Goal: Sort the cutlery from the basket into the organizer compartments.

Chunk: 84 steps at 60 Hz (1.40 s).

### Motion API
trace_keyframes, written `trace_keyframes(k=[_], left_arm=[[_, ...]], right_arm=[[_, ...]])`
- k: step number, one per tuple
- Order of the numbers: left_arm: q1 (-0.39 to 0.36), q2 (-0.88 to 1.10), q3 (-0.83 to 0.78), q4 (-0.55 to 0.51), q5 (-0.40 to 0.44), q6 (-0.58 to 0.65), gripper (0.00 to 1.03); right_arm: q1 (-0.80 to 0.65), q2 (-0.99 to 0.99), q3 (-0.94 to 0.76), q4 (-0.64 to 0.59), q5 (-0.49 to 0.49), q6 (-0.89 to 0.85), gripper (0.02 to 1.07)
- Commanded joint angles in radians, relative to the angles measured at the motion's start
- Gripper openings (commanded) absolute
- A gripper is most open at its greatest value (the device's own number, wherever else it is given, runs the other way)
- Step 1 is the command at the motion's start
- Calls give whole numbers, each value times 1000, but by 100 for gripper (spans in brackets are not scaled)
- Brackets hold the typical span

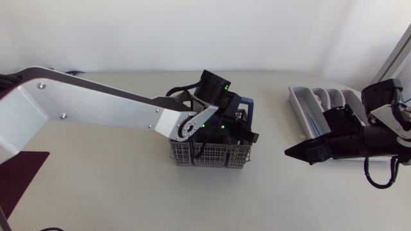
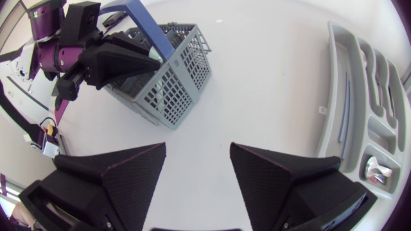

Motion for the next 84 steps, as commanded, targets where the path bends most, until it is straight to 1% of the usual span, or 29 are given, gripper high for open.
trace_keyframes(k=[1, 14, 36, 39, 51, 54, 63, 67, 70, 76, 84], left_arm=[[10, -21, -41, -15, -4, 16, 25], [7, -34, -48, -15, -7, 30, 25], [-22, -35, -25, 1, -61, 56, 24], [-27, -37, -27, 5, -67, 62, 22], [-45, -37, -30, 21, -87, 76, 20], [-53, -37, -33, 22, -93, 85, 16], [-86, -47, -58, 59, -159, 118, 6], [-96, -52, -67, 71, -178, 124, 6], [-108, -50, -68, 74, -216, 142, 3], [-134, -49, -88, 105, -280, 176, 3], [-148, -57, -110, 120, -296, 193, 3]], right_arm=[[-4, 7, -33, -15, -5, -20, 75], [-3, 7, -36, -13, -5, -20, 75], [3, 6, -39, -13, -8, -22, 75], [3, 6, -41, -13, -10, -25, 75], [3, 6, -45, -15, -10, -29, 75], [5, 6, -47, -15, -11, -31, 75], [5, -1, -51, -15, -11, -32, 75], [5, -1, -53, -15, -14, -34, 75], [6, -2, -54, -15, -16, -34, 75], [6, -7, -54, -16, -16, -34, 75], [8, -7, -57, -13, -16, -34, 75]])
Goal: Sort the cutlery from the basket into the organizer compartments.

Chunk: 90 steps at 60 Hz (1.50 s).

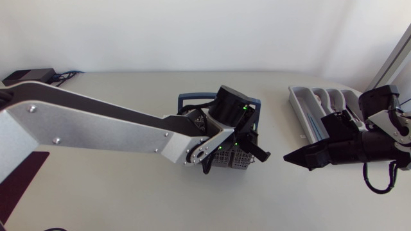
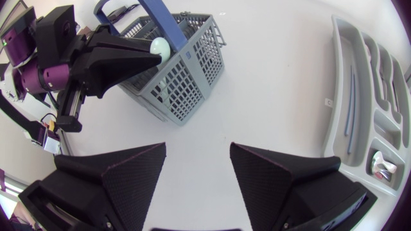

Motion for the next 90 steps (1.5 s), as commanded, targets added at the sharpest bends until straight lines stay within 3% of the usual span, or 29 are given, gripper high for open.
trace_keyframes(k=[1, 9, 25, 49, 64, 77, 80, 90], left_arm=[[-12, -28, -37, 4, -7, 39, 3], [-1, -71, -81, 35, -8, 48, 3], [-13, -192, -232, 208, -7, 93, 3], [-10, -363, -239, 200, 115, 74, 3], [36, -450, -173, 62, 254, 33, 3], [111, -462, -123, -42, 478, -21, 3], [133, -452, -117, -57, 566, -38, 3], [159, -430, -120, -83, 697, -56, 3]], right_arm=[[7, -7, -26, -12, -9, -18, 75], [7, -10, -26, -12, -9, -18, 75], [13, -10, -25, -12, -7, -15, 75], [25, -134, -42, -6, -9, -69, 75], [28, -251, -32, 8, -21, -78, 75], [45, -341, -32, 20, -55, -78, 75], [61, -358, -31, 20, -62, -75, 75], [107, -393, -12, -3, -110, -61, 75]])
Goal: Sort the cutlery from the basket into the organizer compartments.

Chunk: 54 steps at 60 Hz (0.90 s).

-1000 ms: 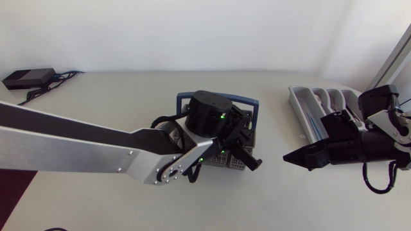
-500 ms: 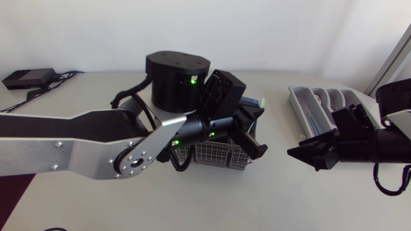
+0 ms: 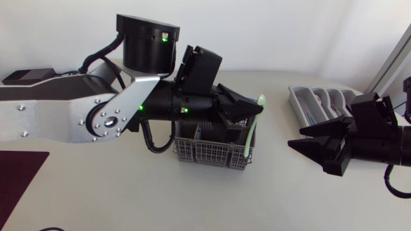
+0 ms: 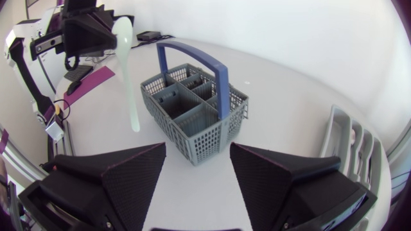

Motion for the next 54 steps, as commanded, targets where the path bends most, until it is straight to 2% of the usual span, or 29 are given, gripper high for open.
trace_keyframes(k=[1, 11, 20, 30, 31, 38, 49, 54], left_arm=[[12, 21, 27, -10, 63, -37, 3], [39, 61, 47, -19, 235, -78, 3], [65, 84, 56, -19, 300, -83, 3], [64, 90, 58, -19, 325, -81, 3], [61, 91, 58, -17, 327, -81, 3], [50, 96, 53, -14, 333, -81, 3], [48, 104, 56, -13, 345, -84, 3], [47, 105, 56, -13, 351, -86, 3]], right_arm=[[29, -11, 7, -18, -35, -2, 75], [92, 3, 37, -34, -88, 17, 75], [139, 10, 60, -54, -128, 31, 75], [181, 35, 70, -49, -142, 55, 74], [185, 44, 72, -46, -143, 60, 70], [213, 75, 90, -35, -147, 83, 61], [227, 102, 124, -35, -177, 112, 61], [250, 119, 133, -27, -179, 126, 55]])
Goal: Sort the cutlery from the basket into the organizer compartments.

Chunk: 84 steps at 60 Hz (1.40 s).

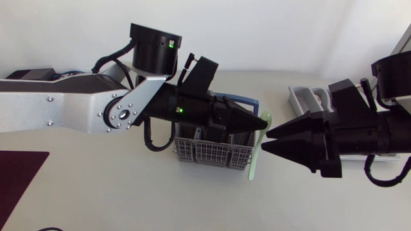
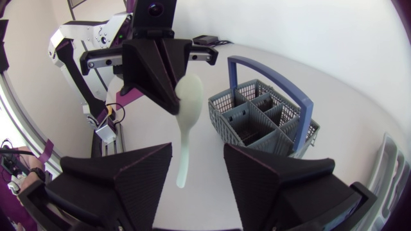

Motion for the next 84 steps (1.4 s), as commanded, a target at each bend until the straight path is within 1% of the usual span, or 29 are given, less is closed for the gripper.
trace_keyframes(k=[1, 3, 12, 27, 30, 44, 45, 52, 54, 56, 59, 67, 73, 78, 82, 84], left_arm=[[-10, 30, 29, 6, 20, -22, 3], [-10, 30, 27, 6, 20, -22, 3], [-8, 28, 27, 4, 28, -23, 3], [-5, 30, 22, 7, 31, -23, 3], [-5, 30, 22, 7, 31, -26, 3], [0, 30, 21, 32, 30, -54, 4], [0, 28, 21, 34, 30, -57, 5], [-5, 26, 22, 40, 30, -66, 22], [-7, 25, 24, 40, 30, -69, 25], [-7, 23, 25, 37, 30, -74, 35], [-2, 22, 29, 32, 28, -75, 46], [15, 5, 27, -3, 16, -69, 65], [36, -16, 25, -45, -29, -37, 71], [62, -27, 35, -66, -70, -31, 79], [75, -41, 44, -83, -138, -16, 80], [84, -47, 55, -117, -170, 11, 80]], right_arm=[[27, 27, 28, 7, -11, 36, 55], [31, 32, 34, 7, -11, 37, 54], [55, 41, 47, 10, -12, 46, 43], [74, 41, 42, 16, -14, 52, 16], [76, 38, 39, 19, -14, 52, 8], [78, 18, 21, 19, -11, 62, 7], [79, 17, 19, 19, -11, 62, 7], [90, 4, 11, 15, -11, 66, 7], [90, 0, 11, 13, -9, 66, 7], [90, -8, 10, 8, -9, 66, 7], [90, -12, 10, 5, -8, 68, 7], [58, -29, 5, -13, -3, 56, 7], [-1, -31, -7, -45, -3, 6, 7], [-41, -29, -19, -55, -3, -21, 7], [-79, -31, -27, -64, 1, -44, 7], [-114, -31, -25, -79, 8, -73, 7]])
